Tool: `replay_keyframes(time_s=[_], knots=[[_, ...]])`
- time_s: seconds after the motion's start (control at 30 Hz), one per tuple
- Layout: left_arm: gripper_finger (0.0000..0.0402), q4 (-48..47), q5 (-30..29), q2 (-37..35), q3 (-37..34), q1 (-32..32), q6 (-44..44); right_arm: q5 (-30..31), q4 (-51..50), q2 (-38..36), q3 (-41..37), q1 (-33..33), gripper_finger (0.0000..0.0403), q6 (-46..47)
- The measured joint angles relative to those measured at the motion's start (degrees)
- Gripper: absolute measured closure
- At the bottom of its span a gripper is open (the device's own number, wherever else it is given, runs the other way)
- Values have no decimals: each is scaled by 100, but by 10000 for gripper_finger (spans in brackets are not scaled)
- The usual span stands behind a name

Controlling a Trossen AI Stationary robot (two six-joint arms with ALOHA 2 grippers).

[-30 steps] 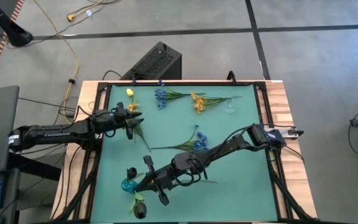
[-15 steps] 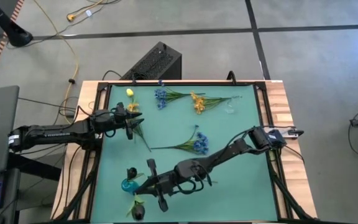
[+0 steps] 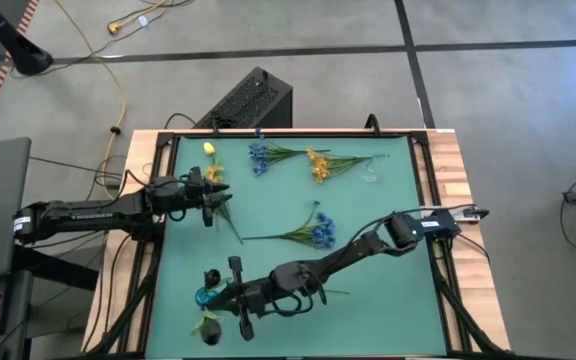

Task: Sort flowers into vase by color
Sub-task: Put the black flower into the blue flower vase

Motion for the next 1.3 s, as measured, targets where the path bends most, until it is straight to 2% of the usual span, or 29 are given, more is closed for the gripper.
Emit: replay_keyframes(time_s=[0.17,0.63,0.83,1.0,1.3], knots=[[258,-73,-7,0,-2,-105,-32,469,-321,-92,1,-1,383,-142],[258,-71,-216,0,-2,-304,-71,477,-856,-82,-2,-64,383,-128],[258,-79,-212,0,-2,-304,-77,474,-1078,-82,-2,-206,380,595],[258,-81,-212,0,-2,-304,-77,452,-1344,-80,-2,-307,361,1226],[258,-84,-210,0,-2,-302,-77,433,-1528,-80,-2,-324,343,1555]])
